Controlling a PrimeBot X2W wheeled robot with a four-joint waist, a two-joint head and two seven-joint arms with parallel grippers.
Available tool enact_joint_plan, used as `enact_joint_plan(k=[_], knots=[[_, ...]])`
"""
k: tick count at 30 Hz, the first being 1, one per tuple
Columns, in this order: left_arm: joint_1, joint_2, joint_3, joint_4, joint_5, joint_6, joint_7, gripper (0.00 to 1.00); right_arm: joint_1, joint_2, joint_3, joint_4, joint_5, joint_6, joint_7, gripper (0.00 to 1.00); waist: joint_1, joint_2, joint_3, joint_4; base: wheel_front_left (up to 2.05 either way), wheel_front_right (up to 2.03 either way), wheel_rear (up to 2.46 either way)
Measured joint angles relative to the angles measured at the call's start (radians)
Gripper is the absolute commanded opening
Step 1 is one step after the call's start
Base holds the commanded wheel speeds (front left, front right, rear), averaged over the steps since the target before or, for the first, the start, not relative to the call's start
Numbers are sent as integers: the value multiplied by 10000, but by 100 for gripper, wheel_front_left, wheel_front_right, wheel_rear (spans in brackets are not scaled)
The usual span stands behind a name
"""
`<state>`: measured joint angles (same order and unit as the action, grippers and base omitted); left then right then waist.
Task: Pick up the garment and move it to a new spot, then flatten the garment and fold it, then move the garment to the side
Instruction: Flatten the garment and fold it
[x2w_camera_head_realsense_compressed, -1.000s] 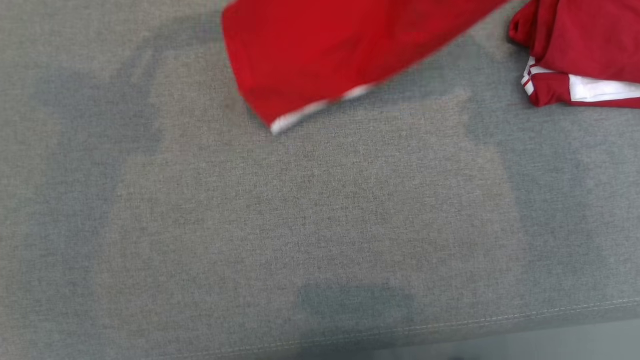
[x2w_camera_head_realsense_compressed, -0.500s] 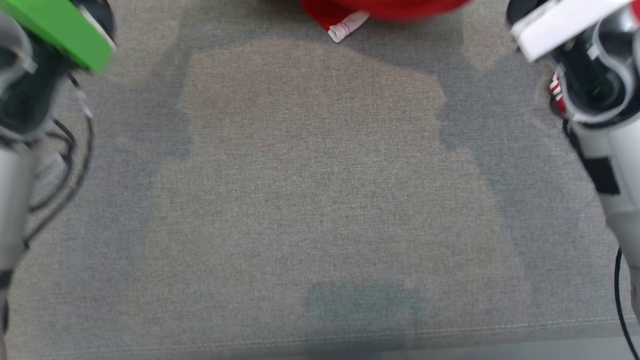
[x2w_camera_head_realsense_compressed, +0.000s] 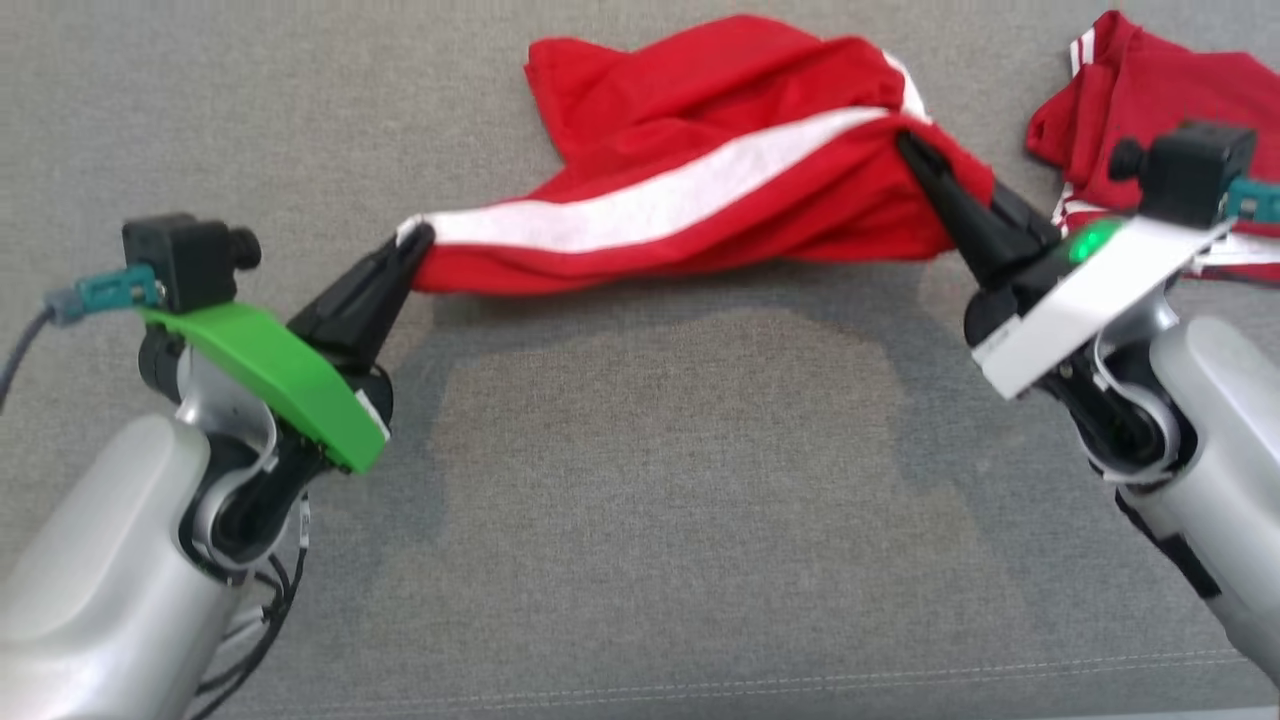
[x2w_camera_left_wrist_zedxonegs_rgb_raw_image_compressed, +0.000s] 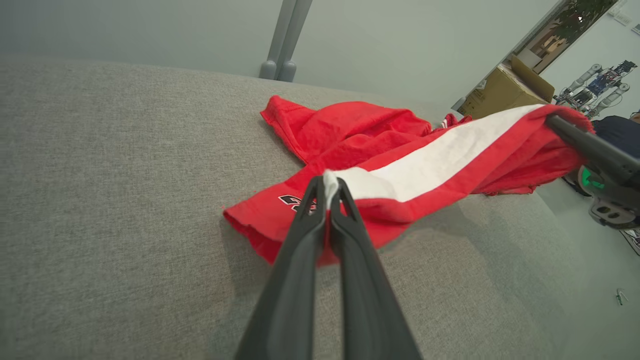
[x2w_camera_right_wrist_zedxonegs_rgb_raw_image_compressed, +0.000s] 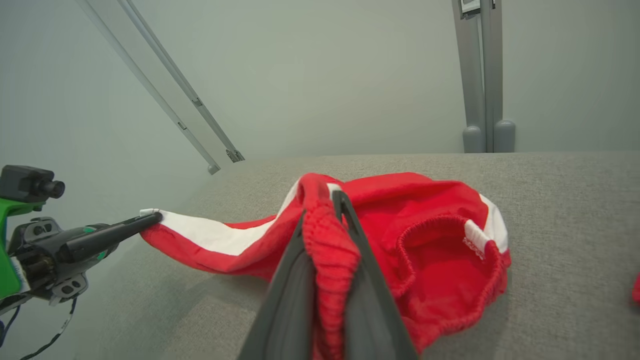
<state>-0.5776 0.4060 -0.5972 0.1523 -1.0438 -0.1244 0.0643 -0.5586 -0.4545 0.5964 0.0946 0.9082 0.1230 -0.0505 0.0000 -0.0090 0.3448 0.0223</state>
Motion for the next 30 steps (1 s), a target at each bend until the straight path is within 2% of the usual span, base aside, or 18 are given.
enact_joint_plan(k=[16,19,25,30], knots=[[2868,451,-464,-481,-265,-2,-579,0,2842,-988,1645,-393,171,0,-903,0,-1,0,-1861,-30,0,0,0],[3230,642,-581,-600,-255,0,-575,0,2998,-1310,1944,-466,136,0,-991,0,-1,0,-2011,-34,0,0,0],[3704,619,-894,-732,-230,12,-569,0,3433,-1850,2242,-385,69,0,-1170,0,-1,0,-2120,58,0,0,0],[4046,633,-918,-729,-217,153,-579,0,3621,-2008,2487,-355,59,0,-1212,0,-1,0,-2178,134,0,0,0]])
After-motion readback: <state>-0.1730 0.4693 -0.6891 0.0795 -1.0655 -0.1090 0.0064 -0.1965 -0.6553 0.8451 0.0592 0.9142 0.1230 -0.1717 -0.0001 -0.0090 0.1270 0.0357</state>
